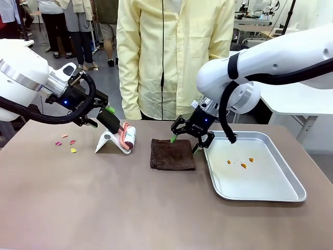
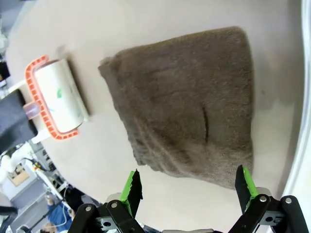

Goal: Clean the surface of the table.
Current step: Hold the Lint Roller with your left hand and the towel with your right hand.

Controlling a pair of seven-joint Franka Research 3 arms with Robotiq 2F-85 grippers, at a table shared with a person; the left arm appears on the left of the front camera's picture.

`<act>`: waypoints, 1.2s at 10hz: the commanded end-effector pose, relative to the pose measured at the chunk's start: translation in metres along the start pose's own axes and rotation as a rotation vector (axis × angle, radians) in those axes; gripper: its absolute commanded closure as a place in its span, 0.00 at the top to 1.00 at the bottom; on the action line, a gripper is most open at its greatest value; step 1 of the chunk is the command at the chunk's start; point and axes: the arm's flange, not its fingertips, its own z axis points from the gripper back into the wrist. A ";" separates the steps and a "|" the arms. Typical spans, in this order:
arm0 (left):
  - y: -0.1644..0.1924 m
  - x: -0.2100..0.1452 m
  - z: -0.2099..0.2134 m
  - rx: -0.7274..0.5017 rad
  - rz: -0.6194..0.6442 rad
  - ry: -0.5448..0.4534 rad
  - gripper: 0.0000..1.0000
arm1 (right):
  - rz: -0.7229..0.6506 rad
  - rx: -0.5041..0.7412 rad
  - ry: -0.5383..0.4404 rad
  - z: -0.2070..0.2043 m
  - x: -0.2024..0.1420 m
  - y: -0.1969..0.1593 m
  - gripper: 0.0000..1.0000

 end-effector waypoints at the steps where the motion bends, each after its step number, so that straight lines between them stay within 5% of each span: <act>1: 0.006 0.005 -0.001 -0.035 -0.018 -0.004 1.00 | -0.054 -0.128 -0.007 -0.005 0.015 0.014 1.00; 7: 0.010 0.008 -0.002 -0.056 -0.025 -0.015 1.00 | -0.029 -0.304 -0.017 -0.015 0.030 0.018 1.00; 12: 0.010 0.009 -0.005 -0.070 -0.022 -0.014 1.00 | 0.044 -0.310 -0.049 -0.025 0.039 0.024 1.00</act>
